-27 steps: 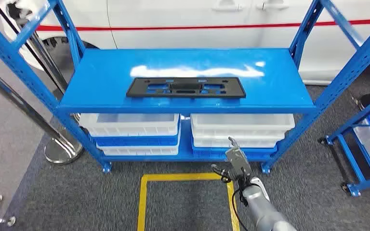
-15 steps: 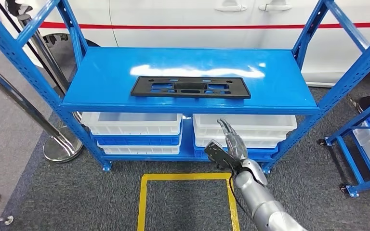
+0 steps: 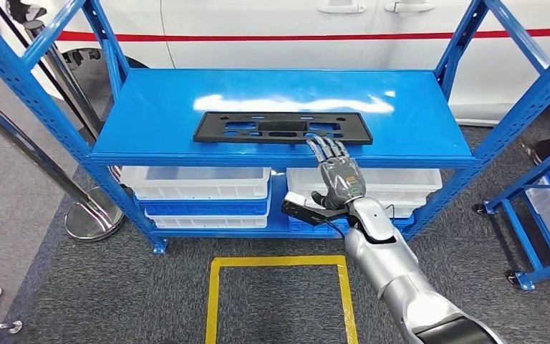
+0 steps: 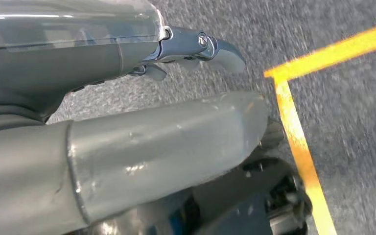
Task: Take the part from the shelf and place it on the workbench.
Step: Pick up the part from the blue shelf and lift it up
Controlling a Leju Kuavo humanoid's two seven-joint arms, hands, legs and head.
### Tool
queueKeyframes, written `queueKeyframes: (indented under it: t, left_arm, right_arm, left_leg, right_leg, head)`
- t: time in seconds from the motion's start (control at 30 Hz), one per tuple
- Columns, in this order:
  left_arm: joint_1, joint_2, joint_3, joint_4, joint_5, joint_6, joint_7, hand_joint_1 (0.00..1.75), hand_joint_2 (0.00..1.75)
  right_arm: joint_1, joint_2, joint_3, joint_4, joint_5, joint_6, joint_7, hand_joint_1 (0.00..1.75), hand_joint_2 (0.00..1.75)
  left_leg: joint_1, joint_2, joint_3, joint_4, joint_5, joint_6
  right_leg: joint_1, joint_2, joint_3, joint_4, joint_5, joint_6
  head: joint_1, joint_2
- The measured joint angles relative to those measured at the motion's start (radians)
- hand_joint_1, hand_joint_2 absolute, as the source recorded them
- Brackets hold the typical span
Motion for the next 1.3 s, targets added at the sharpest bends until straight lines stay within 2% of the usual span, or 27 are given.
queueKeyframes:
  t: [0.07,0.1,0.17,0.2,0.23,0.27,0.3,0.33,0.4,0.43,0.53,0.6,0.67,0.73,0.77,0.8,0.83,0.9,0.93,0.97,1.07,1.13,1.23,1.27,1.3]
  left_arm:
    - [-0.002,0.0,0.0,0.0,-0.003,0.0,-0.001,0.0,0.0]
    - [-0.003,0.0,0.0,0.001,-0.005,0.0,-0.001,0.0,0.0]
    - [-0.003,0.0,0.0,0.001,-0.009,0.0,-0.002,0.0,0.0]
    - [-0.003,0.0,0.0,0.001,-0.01,0.0,-0.002,0.0,0.0]
    - [-0.003,0.0,0.0,0.001,-0.012,0.0,-0.002,0.0,0.0]
    - [-0.002,0.0,0.0,0.001,-0.013,0.0,-0.003,0.0,0.0]
    - [-0.003,0.0,-0.001,0.001,-0.013,0.0,-0.003,0.0,0.0]
    - [-0.003,0.0,-0.001,0.001,-0.014,0.0,-0.003,0.0,0.0]
    - [-0.007,0.0,-0.002,0.001,-0.015,0.0,-0.003,0.0,0.0]
    - [-0.009,0.0,-0.002,0.001,-0.015,0.0,-0.004,0.0,0.0]
    - [-0.01,-0.001,-0.003,0.001,-0.016,0.0,-0.005,0.0,0.0]
    - [-0.01,-0.002,-0.004,0.001,-0.018,0.0,-0.006,0.0,0.0]
    - [-0.013,-0.004,-0.004,0.001,-0.018,0.0,-0.008,0.0,0.0]
    - [-0.017,-0.005,-0.005,0.001,-0.019,0.0,-0.009,0.0,0.0]
    - [-0.018,-0.006,-0.005,0.001,-0.019,0.0,-0.01,0.0,0.0]
    - [-0.018,-0.006,-0.006,0.001,-0.02,0.0,-0.011,0.0,0.0]
    - [-0.019,-0.006,-0.008,0.001,-0.02,0.0,-0.013,0.0,0.0]
    - [-0.02,-0.008,-0.012,0.002,-0.021,-0.001,-0.018,0.0,0.0]
    - [-0.022,-0.009,-0.014,0.003,-0.021,-0.002,-0.021,0.0,0.0]
    - [-0.024,-0.009,-0.016,0.004,-0.021,-0.003,-0.024,0.0,0.0]
    - [-0.031,-0.01,-0.023,0.007,-0.016,-0.006,-0.033,0.0,0.0]
    - [-0.033,-0.01,-0.025,0.008,-0.015,-0.005,-0.035,0.0,0.0]
    - [-0.036,-0.01,-0.028,0.009,-0.012,-0.005,-0.038,0.0,0.0]
    - [-0.037,-0.01,-0.029,0.009,-0.012,-0.005,-0.04,0.0,0.0]
    - [-0.037,-0.01,-0.03,0.009,-0.012,-0.005,-0.042,0.0,0.0]
  right_arm:
    - [-0.014,-0.013,0.055,-0.024,0.023,-0.011,0.045,0.0,1.75]
    - [-0.022,-0.018,0.081,-0.037,0.033,-0.016,0.067,0.0,1.75]
    - [-0.038,-0.028,0.13,-0.058,0.055,-0.028,0.11,0.0,1.75]
    - [-0.043,-0.033,0.154,-0.068,0.066,-0.034,0.132,0.0,1.75]
    - [-0.046,-0.037,0.175,-0.078,0.077,-0.039,0.155,0.0,1.75]
    - [-0.048,-0.041,0.195,-0.088,0.089,-0.043,0.179,0.0,1.75]
    - [-0.051,-0.044,0.214,-0.1,0.1,-0.048,0.203,0.0,1.75]
    - [-0.057,-0.047,0.235,-0.112,0.111,-0.054,0.227,0.0,1.75]
    - [-0.077,-0.058,0.283,-0.133,0.131,-0.066,0.269,0.0,1.75]
    - [-0.087,-0.064,0.307,-0.141,0.14,-0.071,0.288,0.0,1.75]
    - [-0.111,-0.082,0.38,-0.16,0.167,-0.082,0.347,0.0,1.75]
    - [-0.124,-0.094,0.421,-0.172,0.183,-0.09,0.383,0.0,1.75]
    - [-0.141,-0.107,0.461,-0.18,0.199,-0.101,0.422,0.0,1.75]
    - [-0.157,-0.122,0.517,-0.185,0.221,-0.112,0.471,0.0,1.75]
    - [-0.163,-0.13,0.552,-0.187,0.233,-0.117,0.496,0.0,1.75]
    - [-0.168,-0.138,0.585,-0.187,0.246,-0.122,0.52,0.0,1.75]
    - [-0.173,-0.146,0.617,-0.188,0.258,-0.128,0.543,0.0,1.75]
    - [-0.18,-0.157,0.666,-0.185,0.287,-0.143,0.582,0.0,1.75]
    - [-0.182,-0.16,0.687,-0.181,0.303,-0.152,0.595,0.0,1.75]
    - [-0.179,-0.162,0.703,-0.173,0.32,-0.16,0.603,0.0,1.75]
    - [-0.155,-0.162,0.728,-0.133,0.345,-0.177,0.596,0.0,1.75]
    - [-0.144,-0.16,0.732,-0.116,0.347,-0.181,0.587,0.0,1.75]
    - [-0.134,-0.154,0.74,-0.089,0.348,-0.188,0.575,0.0,1.75]
    - [-0.127,-0.153,0.743,-0.076,0.348,-0.19,0.572,0.0,1.75]
    - [-0.119,-0.151,0.745,-0.064,0.348,-0.19,0.569,0.0,1.75]
  left_leg:
    - [0.001,0.0,-0.008,0.022,-0.019,-0.01]
    - [0.002,0.0,-0.024,0.059,-0.042,-0.014]
    - [0.005,0.001,-0.082,0.186,-0.105,-0.022]
    - [0.007,0.001,-0.111,0.247,-0.127,-0.025]
    - [0.008,0.001,-0.13,0.283,-0.131,-0.027]
    - [0.008,0.001,-0.13,0.279,-0.116,-0.028]
    - [0.009,0.001,-0.111,0.235,-0.082,-0.027]
    - [0.009,0.001,-0.079,0.164,-0.043,-0.024]
    - [0.006,0.001,-0.022,0.043,0.002,-0.016]
    - [0.004,0.0,-0.009,0.014,0.006,-0.012]
    - [0.005,-0.001,-0.005,-0.001,0.007,0.001]
    - [0.009,-0.001,-0.002,-0.009,0.013,0.012]
    - [0.01,0.001,-0.001,-0.012,0.016,0.018]
    - [0.009,0.001,-0.002,-0.011,0.015,0.021]
    - [0.008,0.001,-0.002,-0.01,0.015,0.022]
    - [0.008,0.001,-0.002,-0.009,0.014,0.022]
    - [0.008,0.0,-0.002,-0.007,0.013,0.021]
    - [0.007,-0.002,-0.002,-0.002,0.008,0.017]
    - [0.005,-0.002,-0.003,0.0,0.006,0.014]
    - [0.003,-0.003,-0.004,0.002,0.005,0.009]
    - [0.003,-0.002,-0.005,0.001,0.003,-0.006]
    - [0.005,-0.001,-0.019,0.034,-0.023,-0.016]
    - [0.008,0.0,-0.09,0.192,-0.106,-0.027]
    - [0.008,0.0,-0.115,0.242,-0.124,-0.029]
    - [0.008,0.0,-0.131,0.272,-0.129,-0.03]
  right_leg:
    - [-0.005,0.0,0.003,-0.006,0.003,-0.01]
    - [-0.008,-0.001,0.004,-0.008,0.004,-0.016]
    - [-0.008,-0.002,0.004,-0.008,0.004,-0.022]
    - [-0.007,-0.002,0.005,-0.008,0.003,-0.023]
    - [-0.007,-0.002,0.005,-0.008,0.003,-0.023]
    - [-0.007,-0.001,0.006,-0.007,0.002,-0.023]
    - [-0.007,0.0,0.007,-0.006,0.001,-0.022]
    - [-0.007,0.001,0.008,-0.004,-0.001,-0.021]
    - [-0.004,0.003,0.008,-0.001,-0.004,-0.014]
    - [-0.003,0.003,0.006,0.0,-0.004,-0.01]
    - [-0.001,0.003,0.006,-0.003,-0.002,0.005]
    - [-0.002,0.003,0.001,0.012,-0.016,0.012]
    - [-0.005,0.003,-0.034,0.09,-0.063,0.017]
    - [-0.006,0.002,-0.096,0.218,-0.118,0.022]
    - [-0.007,0.002,-0.118,0.262,-0.127,0.023]
    - [-0.008,0.002,-0.123,0.268,-0.117,0.024]
    - [-0.009,0.001,-0.109,0.236,-0.088,0.023]
    - [-0.008,0.0,-0.048,0.106,-0.024,0.017]
    - [-0.006,0.0,-0.023,0.051,-0.005,0.013]
    - [-0.004,0.0,-0.008,0.018,0.002,0.01]
    - [-0.002,0.001,-0.003,0.001,0.002,-0.002]
    - [-0.007,0.0,0.0,-0.006,0.005,-0.015]
    - [-0.007,0.0,0.001,-0.008,0.006,-0.025]
    - [-0.006,-0.001,0.002,-0.008,0.005,-0.026]
    - [-0.005,-0.002,0.002,-0.008,0.005,-0.026]
  head:
    - [0.0,0.0]
    - [0.0,0.0]
    - [0.0,0.0]
    - [0.0,0.0]
    - [0.0,0.0]
    - [0.0,0.0]
    - [0.0,0.0]
    - [0.0,0.0]
    - [0.0,0.0]
    - [0.0,0.0]
    - [0.0,0.0]
    - [0.0,0.0]
    - [0.0,0.0]
    - [0.0,0.0]
    - [0.0,0.0]
    - [0.0,0.0]
    - [0.0,0.0]
    - [0.0,0.0]
    - [0.0,0.0]
    - [0.0,0.0]
    - [0.0,0.0]
    - [0.0,0.0]
    - [0.0,0.0]
    - [0.0,0.0]
    - [0.0,0.0]
